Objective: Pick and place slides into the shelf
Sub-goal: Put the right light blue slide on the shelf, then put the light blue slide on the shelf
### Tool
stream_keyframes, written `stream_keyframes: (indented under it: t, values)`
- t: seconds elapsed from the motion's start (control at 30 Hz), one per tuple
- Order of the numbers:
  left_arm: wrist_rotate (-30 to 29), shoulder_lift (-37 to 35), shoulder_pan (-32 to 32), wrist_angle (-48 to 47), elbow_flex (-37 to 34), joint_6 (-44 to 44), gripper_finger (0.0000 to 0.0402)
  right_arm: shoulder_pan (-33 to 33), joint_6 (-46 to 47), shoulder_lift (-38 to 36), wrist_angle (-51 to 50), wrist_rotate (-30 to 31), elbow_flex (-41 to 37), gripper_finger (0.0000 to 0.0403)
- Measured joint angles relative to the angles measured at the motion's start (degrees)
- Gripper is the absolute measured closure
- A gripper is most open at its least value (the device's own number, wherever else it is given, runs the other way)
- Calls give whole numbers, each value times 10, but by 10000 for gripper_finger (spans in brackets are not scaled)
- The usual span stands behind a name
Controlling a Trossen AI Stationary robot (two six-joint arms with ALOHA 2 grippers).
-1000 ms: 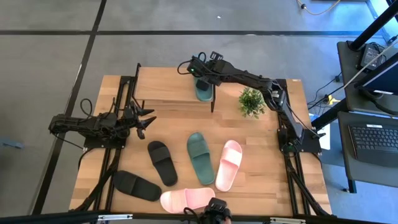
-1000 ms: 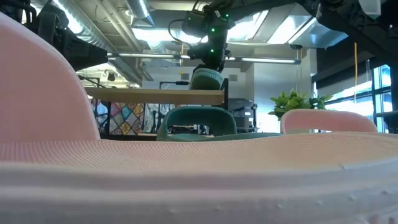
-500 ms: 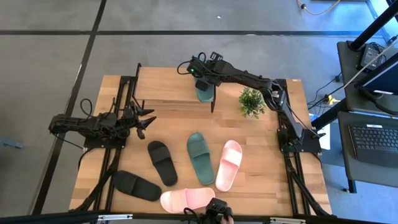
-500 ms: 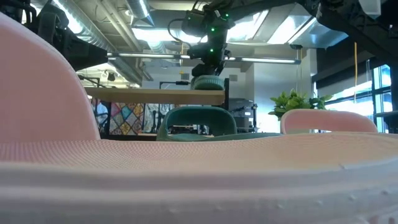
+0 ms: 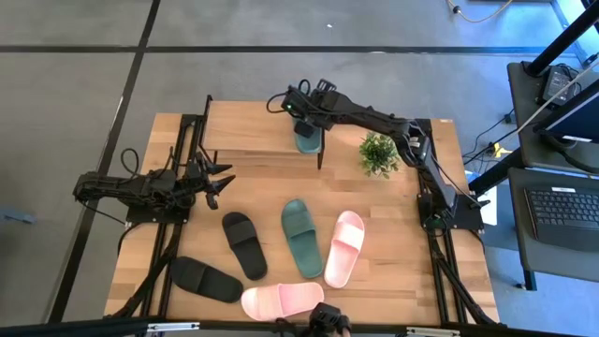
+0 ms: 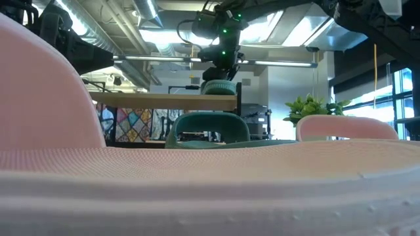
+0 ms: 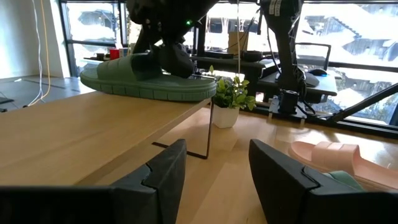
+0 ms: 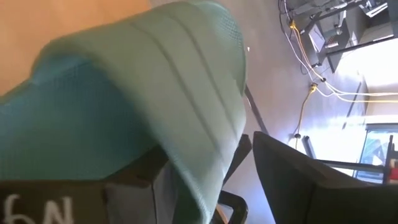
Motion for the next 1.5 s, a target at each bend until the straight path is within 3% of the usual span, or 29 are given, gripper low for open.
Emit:
stream_keyframes:
  t: [0.7, 1.1, 1.5]
  values:
    - [0, 0, 0, 0, 0, -2, 233, 38, 17, 0, -43, 6, 0, 205]
    - [0, 0, 0, 0, 0, -3, 233, 38, 28, 0, -48, 5, 0, 101]
    - [0, 0, 0, 0, 0, -3, 233, 38, 30, -1, -49, 6, 0, 91]
